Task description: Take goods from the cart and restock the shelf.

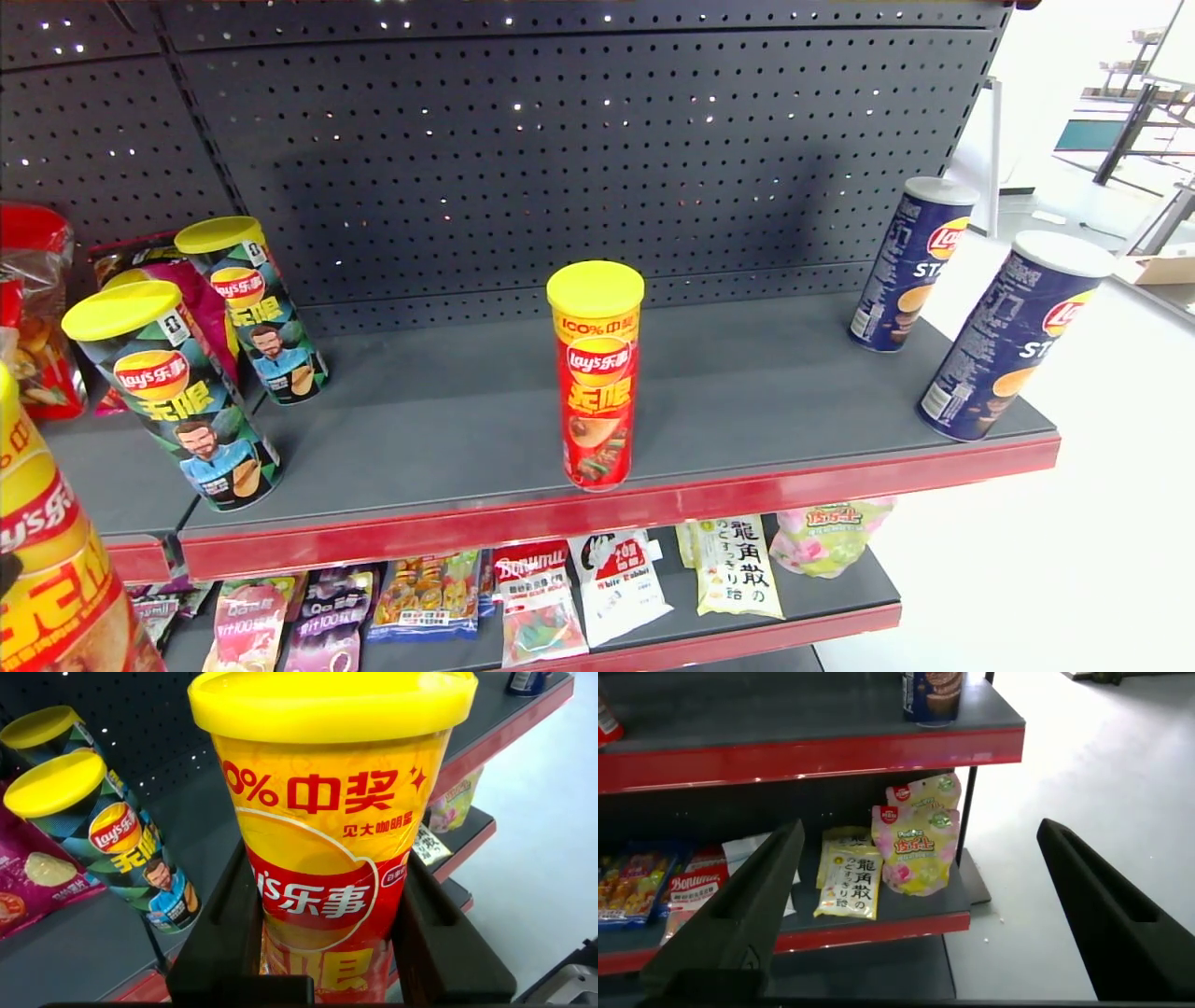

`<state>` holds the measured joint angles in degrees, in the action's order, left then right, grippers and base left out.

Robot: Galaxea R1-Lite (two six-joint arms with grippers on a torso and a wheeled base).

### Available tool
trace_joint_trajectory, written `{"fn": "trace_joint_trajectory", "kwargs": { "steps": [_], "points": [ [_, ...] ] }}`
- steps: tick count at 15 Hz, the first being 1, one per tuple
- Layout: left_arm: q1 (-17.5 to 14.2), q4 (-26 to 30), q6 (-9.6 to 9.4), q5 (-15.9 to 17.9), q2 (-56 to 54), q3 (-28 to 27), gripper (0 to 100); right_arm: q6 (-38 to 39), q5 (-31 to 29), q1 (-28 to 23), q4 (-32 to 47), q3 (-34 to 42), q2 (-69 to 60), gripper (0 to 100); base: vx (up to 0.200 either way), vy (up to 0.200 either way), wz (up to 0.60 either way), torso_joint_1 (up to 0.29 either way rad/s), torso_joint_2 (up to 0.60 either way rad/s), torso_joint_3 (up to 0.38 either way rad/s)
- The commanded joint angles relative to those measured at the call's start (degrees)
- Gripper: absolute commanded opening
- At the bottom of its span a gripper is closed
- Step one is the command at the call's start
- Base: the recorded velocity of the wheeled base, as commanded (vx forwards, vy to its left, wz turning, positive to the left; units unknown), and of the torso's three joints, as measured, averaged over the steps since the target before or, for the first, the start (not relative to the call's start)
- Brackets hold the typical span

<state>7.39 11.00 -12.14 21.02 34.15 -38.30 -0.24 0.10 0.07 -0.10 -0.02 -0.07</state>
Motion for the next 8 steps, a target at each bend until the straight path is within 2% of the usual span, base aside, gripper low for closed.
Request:
{"fn": "trace_joint_trajectory", "kwargs": {
  "steps": [1, 3, 8],
  "points": [
    [0.00, -0.10, 0.01, 0.52, 1.89, -0.46, 0, -0.02, 0.08, 0.01, 0.01, 0.02, 0.07, 100, 0.000, 0.000, 0.00, 0.000, 0.00, 0.000],
    [0.00, -0.54, 0.01, 2.80, 3.21, -0.37, 0, -0.02, 0.08, 0.01, 0.01, 0.02, 0.07, 100, 0.000, 0.000, 0.00, 0.000, 0.00, 0.000],
    [0.00, -5.81, 0.01, 3.94, 10.50, -0.19, 0, -0.02, -0.01, 0.01, 0.01, 0.02, 0.07, 100, 0.000, 0.000, 0.00, 0.000, 0.00, 0.000]
  ]
}}
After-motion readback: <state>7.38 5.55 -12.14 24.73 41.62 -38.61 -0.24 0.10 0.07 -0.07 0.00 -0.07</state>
